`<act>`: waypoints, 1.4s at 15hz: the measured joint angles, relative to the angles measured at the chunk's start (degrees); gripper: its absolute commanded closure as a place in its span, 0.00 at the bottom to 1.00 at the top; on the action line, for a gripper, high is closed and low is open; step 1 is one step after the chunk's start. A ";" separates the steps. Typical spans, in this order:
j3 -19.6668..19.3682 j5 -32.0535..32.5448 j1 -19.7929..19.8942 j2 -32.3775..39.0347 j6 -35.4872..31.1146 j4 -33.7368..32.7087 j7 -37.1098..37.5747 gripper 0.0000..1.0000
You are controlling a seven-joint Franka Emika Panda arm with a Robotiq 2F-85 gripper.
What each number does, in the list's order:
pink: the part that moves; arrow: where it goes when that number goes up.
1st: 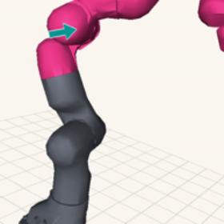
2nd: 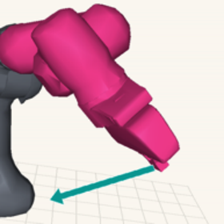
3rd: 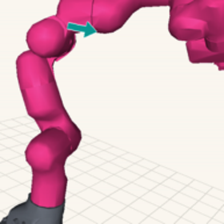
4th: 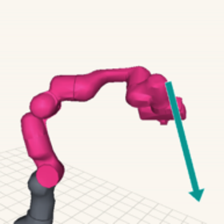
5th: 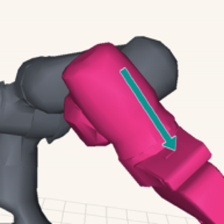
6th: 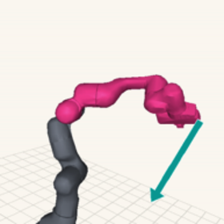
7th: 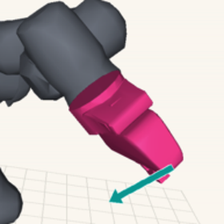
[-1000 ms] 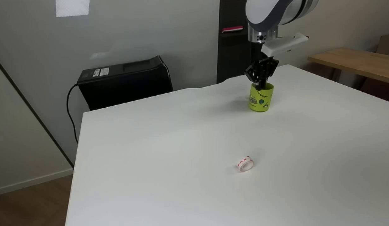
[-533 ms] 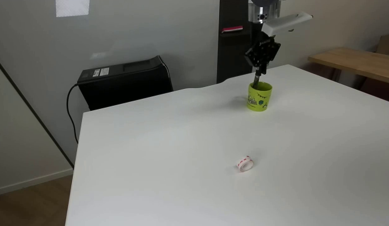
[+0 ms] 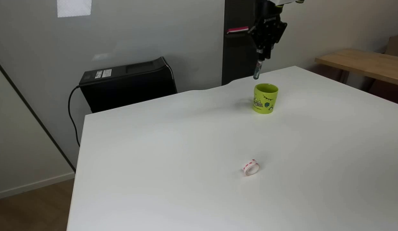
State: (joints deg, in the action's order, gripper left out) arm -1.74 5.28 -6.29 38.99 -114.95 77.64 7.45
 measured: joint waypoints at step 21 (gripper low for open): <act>-3.67 6.63 -13.21 -15.78 -59.33 56.30 5.64 0.98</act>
State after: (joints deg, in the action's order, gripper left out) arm -5.41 11.91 -19.50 23.21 -174.28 133.94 13.09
